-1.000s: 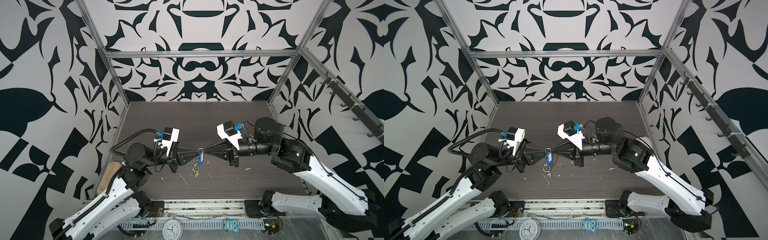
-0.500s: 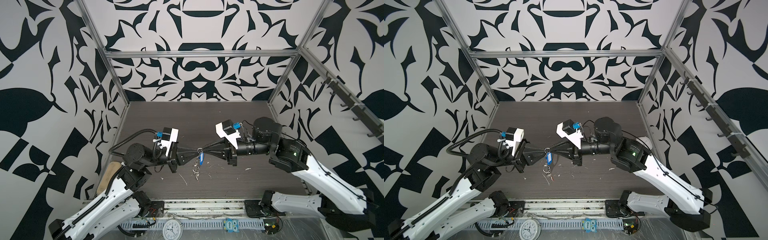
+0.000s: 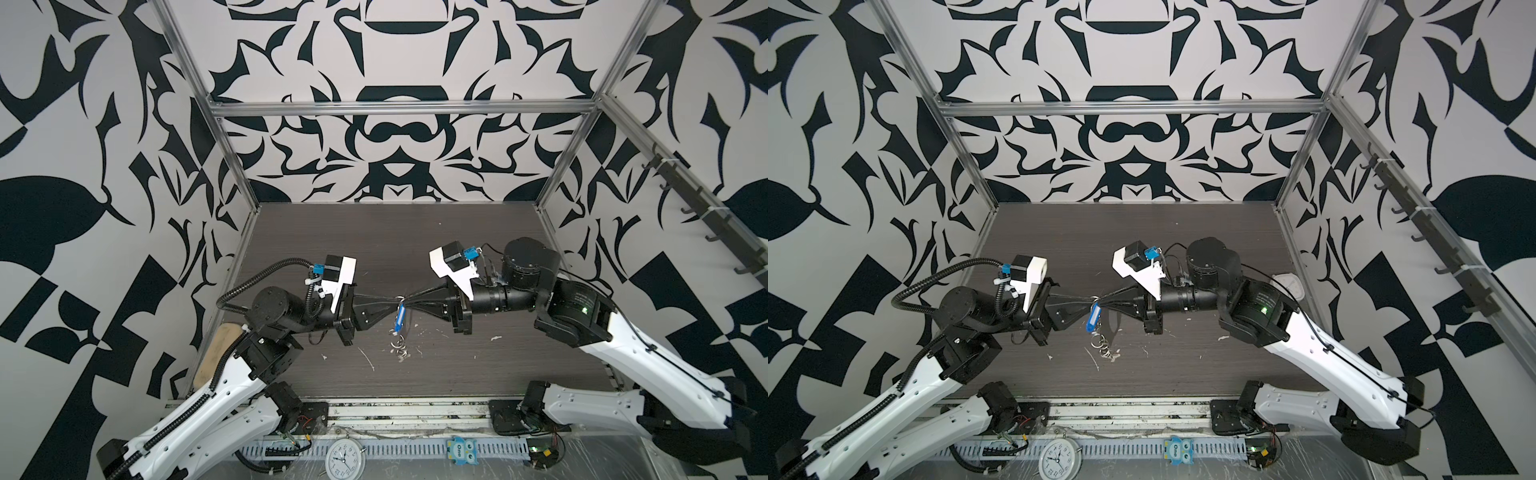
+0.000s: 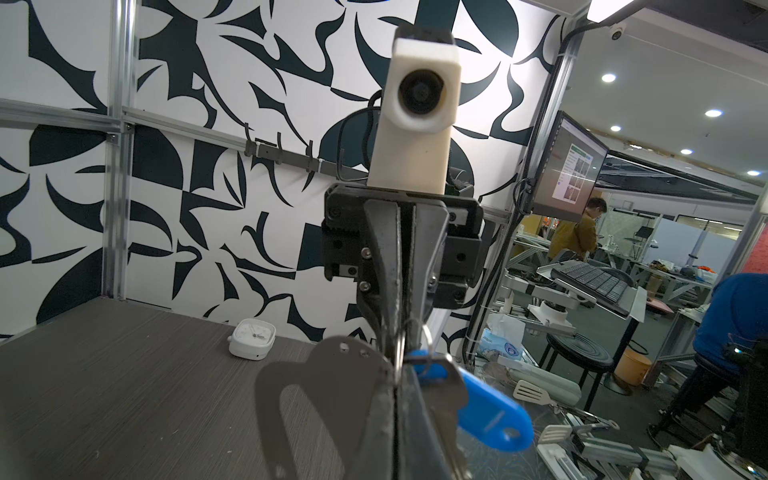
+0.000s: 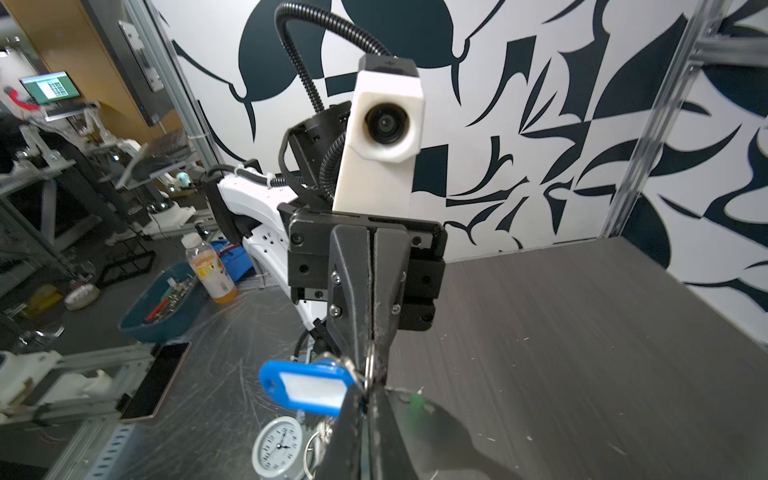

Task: Remove the keys from the keyring

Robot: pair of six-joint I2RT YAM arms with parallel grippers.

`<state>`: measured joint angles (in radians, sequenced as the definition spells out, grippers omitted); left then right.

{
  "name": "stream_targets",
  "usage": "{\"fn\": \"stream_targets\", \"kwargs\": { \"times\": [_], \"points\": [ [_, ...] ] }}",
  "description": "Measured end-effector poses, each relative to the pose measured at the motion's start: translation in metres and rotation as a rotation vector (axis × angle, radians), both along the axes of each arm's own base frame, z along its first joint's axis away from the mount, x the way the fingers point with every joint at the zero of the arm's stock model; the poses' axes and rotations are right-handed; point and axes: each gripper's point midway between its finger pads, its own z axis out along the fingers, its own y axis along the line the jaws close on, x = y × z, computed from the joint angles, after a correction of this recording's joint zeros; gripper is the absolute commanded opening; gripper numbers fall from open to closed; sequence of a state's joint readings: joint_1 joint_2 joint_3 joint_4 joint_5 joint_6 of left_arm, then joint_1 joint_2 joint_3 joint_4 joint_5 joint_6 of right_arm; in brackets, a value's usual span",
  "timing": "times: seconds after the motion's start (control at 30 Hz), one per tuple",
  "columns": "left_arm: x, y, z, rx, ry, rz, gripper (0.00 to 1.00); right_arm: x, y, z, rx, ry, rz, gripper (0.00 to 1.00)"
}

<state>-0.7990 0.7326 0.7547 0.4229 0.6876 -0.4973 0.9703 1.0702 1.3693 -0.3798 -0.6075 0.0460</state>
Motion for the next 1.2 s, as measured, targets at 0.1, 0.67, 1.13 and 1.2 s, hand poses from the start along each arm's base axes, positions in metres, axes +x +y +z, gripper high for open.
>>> {"fn": "stream_targets", "kwargs": {
  "times": [0.1, 0.67, 1.13, 1.2],
  "points": [
    [0.0, 0.0, 0.0, -0.001, -0.001, 0.001, 0.0, 0.0, 0.0, 0.0, 0.001, 0.006, 0.001, 0.0],
    [0.004, 0.0, -0.002, -0.002, 0.016, 0.017, 0.0, 0.011, 0.003, 0.001, -0.062, 0.059, -0.058, 0.12],
    [0.008, -0.007, -0.027, 0.031, 0.076, -0.008, 0.0, 0.041, 0.024, -0.006, -0.113, 0.092, -0.154, 0.23],
    [0.006, -0.006, -0.025, 0.023, 0.07, -0.009, 0.0, 0.042, 0.023, -0.005, -0.111, 0.085, -0.166, 0.24]
  ]
}}
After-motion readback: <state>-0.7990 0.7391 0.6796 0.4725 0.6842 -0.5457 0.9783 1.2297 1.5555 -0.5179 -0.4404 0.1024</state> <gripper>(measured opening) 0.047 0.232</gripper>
